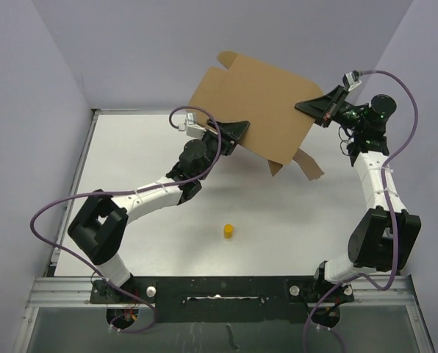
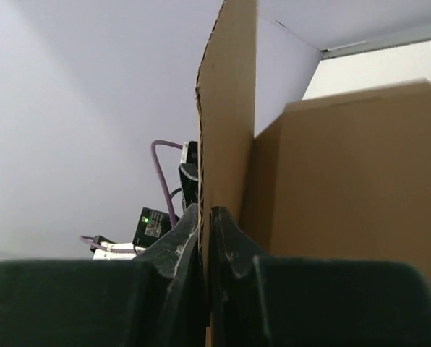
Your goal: Fold the paper box
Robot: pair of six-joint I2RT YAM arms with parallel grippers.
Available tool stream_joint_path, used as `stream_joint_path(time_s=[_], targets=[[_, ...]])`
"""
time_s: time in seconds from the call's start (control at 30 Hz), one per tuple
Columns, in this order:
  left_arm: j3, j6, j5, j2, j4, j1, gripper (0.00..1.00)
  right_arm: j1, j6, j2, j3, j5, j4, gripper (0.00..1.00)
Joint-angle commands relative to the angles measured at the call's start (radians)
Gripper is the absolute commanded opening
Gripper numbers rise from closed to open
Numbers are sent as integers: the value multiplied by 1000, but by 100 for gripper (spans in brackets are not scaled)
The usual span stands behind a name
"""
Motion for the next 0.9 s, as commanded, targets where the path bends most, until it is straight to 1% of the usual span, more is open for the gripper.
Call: stream_joint_path(time_s=[0.0,0.03,0.23,0.27,0.47,0.57,0.6,0.67,0.73,0.8,0.87], targets=[[47,0,12,12,200,-1,45,17,-38,-48,-21,-25,-39,0],[43,-4,15,9,201,-2,40,13,-45,-44,-22,-24,-42,0],[2,-26,21,-22,201,-3,1,-4,-66,-23,-9,-12,-42,0],[-3,-30,19,-27,196,-4,0,-3,-70,-23,-7,-11,-44,0],[-4,-53,5,-40,134,-21,0,-3,-86,-25,9,-8,-41,0],[-4,-48,25,-33,157,-24,0,-6,-94,-26,30,-9,-30,0],[-5,-43,42,-28,176,-23,4,-9,-93,-25,39,-10,-22,0],[-16,-40,67,-32,187,-23,31,-25,-63,-18,53,-10,27,0],[-43,-23,89,-52,185,-24,50,-48,-5,-6,67,-10,99,0],[-109,2,95,-85,186,-23,61,-78,51,11,88,-15,160,0],[-181,39,89,-130,193,-19,68,-99,66,19,109,-22,181,0]])
